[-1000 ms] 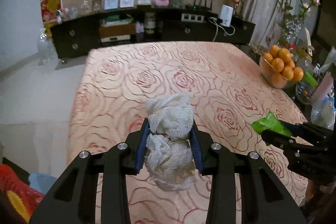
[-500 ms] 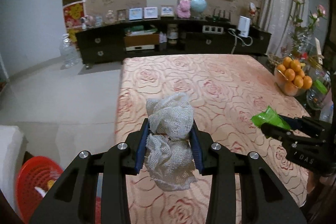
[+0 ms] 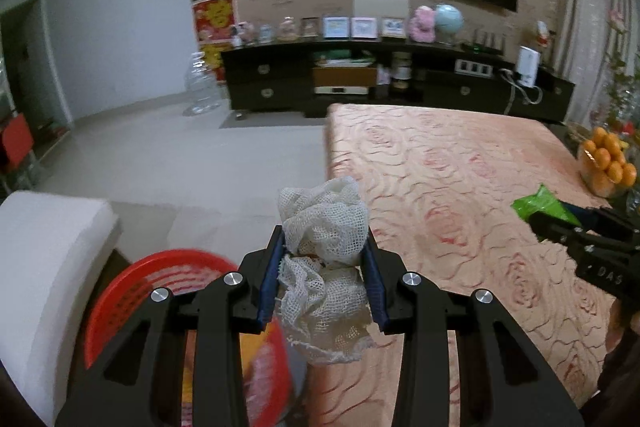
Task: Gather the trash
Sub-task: 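Carry the tissue and green wrapper with both tools over the red wastebasket, then open both tools to drop the tissue and wrapper into the basket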
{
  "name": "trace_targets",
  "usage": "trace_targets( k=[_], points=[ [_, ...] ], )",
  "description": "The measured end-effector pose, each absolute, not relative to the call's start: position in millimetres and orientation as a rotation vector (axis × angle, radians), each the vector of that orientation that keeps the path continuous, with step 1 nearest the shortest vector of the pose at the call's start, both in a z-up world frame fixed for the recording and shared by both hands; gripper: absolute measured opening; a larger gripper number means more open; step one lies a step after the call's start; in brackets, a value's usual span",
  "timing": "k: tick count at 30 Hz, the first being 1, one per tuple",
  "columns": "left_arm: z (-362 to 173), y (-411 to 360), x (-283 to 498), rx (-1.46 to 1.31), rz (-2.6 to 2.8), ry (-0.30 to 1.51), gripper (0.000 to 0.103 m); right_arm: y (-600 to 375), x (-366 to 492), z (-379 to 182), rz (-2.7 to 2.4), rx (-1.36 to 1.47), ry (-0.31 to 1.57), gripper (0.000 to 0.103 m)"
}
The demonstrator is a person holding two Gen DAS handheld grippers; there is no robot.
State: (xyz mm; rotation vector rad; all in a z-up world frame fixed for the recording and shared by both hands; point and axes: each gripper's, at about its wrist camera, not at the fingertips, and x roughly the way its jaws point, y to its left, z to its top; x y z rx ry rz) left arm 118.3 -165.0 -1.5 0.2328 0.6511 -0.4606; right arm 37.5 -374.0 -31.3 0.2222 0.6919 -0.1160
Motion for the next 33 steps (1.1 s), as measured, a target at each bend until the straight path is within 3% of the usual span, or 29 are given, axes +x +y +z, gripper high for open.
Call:
trace_targets(
  k=[21,33],
  points=[
    [-12,-18,128,0.168,-0.174,0.718,0.035,-247,89,-9,0.199,0.183,0.722,0.041],
    [-21,-5,133,0.163,-0.144,0.753,0.035,-179,117,-16,0.357,0.126,0.775,0.041]
  ],
)
